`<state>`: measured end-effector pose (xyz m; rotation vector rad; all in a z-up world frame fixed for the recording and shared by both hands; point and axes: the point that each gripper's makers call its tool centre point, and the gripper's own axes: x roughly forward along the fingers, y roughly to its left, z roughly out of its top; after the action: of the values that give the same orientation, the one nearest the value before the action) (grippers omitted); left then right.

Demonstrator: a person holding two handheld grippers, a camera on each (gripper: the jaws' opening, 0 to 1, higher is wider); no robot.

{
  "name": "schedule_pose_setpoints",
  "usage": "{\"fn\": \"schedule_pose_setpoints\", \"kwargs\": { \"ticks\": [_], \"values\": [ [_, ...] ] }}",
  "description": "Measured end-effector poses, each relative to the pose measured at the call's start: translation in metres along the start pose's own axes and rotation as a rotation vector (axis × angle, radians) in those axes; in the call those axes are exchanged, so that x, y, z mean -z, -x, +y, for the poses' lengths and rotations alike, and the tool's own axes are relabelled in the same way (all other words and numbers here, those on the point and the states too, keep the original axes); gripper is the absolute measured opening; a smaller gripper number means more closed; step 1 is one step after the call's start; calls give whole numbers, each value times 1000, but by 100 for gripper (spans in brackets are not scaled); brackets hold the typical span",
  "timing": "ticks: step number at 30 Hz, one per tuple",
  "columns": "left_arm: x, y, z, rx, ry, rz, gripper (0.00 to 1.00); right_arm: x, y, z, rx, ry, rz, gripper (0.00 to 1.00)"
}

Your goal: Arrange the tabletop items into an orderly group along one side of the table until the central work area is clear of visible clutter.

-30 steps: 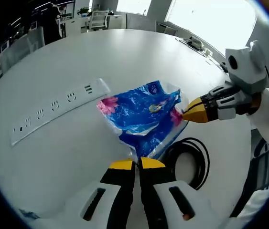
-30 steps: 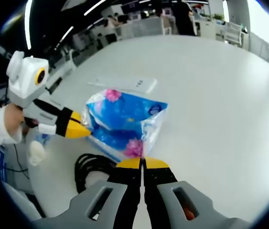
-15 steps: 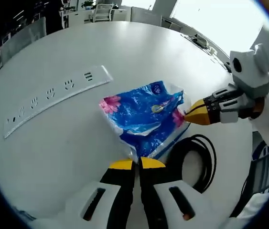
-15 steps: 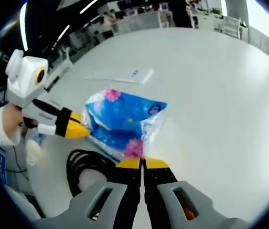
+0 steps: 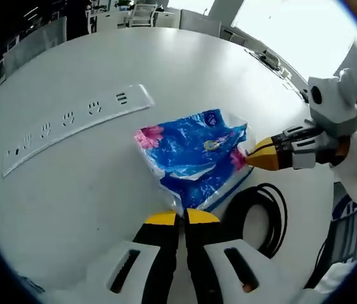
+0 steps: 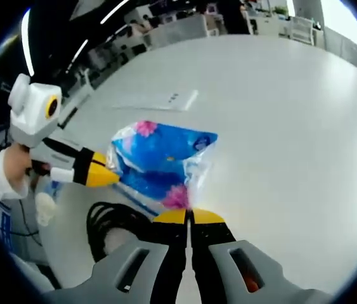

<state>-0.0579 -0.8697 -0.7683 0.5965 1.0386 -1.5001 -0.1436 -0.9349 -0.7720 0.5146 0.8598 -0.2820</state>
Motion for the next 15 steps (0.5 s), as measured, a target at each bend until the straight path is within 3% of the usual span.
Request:
{"fn": "schedule_pose_setpoints", "kwargs": {
  "ticks": [15],
  "values": [
    [-1,-7,5,-19,13,-8,0,1,1,-1,-8,-25,-20,0]
  ]
}}
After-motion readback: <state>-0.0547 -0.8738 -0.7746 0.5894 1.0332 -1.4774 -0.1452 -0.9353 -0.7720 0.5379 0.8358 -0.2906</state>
